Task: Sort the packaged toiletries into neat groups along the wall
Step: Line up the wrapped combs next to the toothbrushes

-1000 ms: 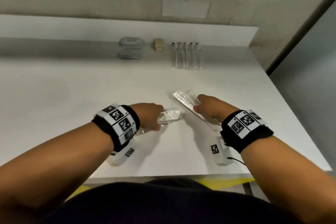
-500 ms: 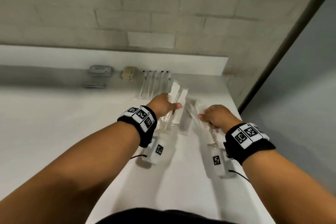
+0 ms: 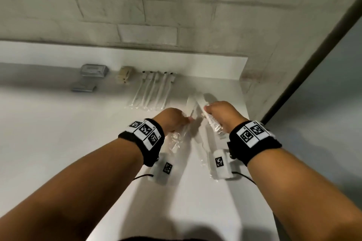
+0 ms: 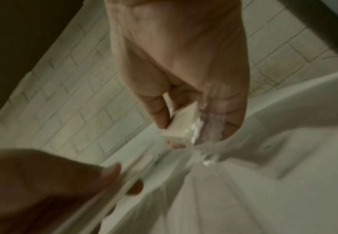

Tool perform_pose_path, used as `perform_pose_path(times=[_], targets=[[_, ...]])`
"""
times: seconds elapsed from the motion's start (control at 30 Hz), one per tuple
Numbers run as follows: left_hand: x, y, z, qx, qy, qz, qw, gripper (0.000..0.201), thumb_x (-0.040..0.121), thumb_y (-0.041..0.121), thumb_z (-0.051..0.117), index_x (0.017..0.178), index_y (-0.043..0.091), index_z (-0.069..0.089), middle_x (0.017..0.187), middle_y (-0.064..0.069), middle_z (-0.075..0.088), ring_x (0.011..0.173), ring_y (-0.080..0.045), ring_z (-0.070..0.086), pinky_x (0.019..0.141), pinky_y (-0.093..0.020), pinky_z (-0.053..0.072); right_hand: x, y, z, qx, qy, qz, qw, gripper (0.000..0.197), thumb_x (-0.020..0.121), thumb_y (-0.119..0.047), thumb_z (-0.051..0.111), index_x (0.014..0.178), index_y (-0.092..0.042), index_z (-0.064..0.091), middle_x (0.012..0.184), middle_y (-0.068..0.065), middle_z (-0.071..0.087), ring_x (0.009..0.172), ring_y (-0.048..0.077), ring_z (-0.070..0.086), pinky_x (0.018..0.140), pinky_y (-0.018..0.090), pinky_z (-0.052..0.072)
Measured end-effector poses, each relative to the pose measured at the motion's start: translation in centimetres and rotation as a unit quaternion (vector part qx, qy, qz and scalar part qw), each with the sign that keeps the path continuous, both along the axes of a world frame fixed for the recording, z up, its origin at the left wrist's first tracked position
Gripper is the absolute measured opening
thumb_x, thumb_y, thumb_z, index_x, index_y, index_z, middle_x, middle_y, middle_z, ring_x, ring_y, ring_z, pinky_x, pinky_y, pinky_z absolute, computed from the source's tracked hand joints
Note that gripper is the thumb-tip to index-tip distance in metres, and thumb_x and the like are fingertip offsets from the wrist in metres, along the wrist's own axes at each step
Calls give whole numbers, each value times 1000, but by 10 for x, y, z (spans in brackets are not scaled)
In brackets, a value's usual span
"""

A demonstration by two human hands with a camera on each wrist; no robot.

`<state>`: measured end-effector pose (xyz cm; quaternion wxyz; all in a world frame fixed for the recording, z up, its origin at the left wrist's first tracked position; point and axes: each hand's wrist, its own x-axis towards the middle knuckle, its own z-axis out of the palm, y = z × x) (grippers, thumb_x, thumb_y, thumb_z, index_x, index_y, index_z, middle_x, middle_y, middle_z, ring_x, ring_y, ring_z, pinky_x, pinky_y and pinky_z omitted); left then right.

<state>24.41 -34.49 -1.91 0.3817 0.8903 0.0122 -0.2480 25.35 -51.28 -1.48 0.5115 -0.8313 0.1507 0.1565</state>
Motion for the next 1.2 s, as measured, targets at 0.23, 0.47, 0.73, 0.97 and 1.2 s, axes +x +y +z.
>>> perform_pose_path(times=[0.23, 0.47, 0.73, 0.97, 1.2], targets=[[10, 12, 4, 122, -42, -42, 991, 29, 92, 36, 48, 99, 14, 67, 94, -5, 67, 86, -23, 65, 72, -27, 49, 51, -7, 7, -271, -40, 175, 946, 21, 91, -11, 47, 108, -9, 60, 112, 15, 62, 96, 31, 59, 90, 42, 48], [59, 19, 43, 310, -220, -223, 898, 27, 95, 19, 41, 112, 30, 59, 114, 0, 62, 100, -24, 55, 82, -33, 39, 78, -9, 33, -673, -67, 393, 624, 33, 94, -13, 41, 122, -19, 59, 139, 15, 43, 134, 41, 27, 110, 69, 5], [132, -17, 58, 365, -424, -475, 679, 28, 93, 17, 51, 105, 36, 68, 109, 10, 64, 113, -24, 50, 92, -39, 35, 87, -18, 20, -599, -225, 376, 670, 42, 93, -23, 44, 134, -26, 50, 144, 4, 42, 135, 30, 35, 117, 50, 17], [146, -11, 4, 133, -365, -347, 854, 21, 91, 8, 57, 92, 19, 76, 104, 0, 66, 97, -20, 62, 85, -29, 46, 84, -32, -10, -460, -81, 366, 805, 67, 84, -40, 64, 144, -26, 38, 149, -2, 42, 130, 26, 47, 105, 40, 40], [148, 7, -4, 276, -293, -334, 852, 38, 92, 9, 45, 115, 28, 68, 133, 6, 59, 124, -16, 52, 108, -35, 36, 91, -27, -16, -453, -56, 361, 813, 73, 84, -37, 67, 146, -19, 32, 134, 7, 56, 120, 31, 54, 93, 34, 44]])
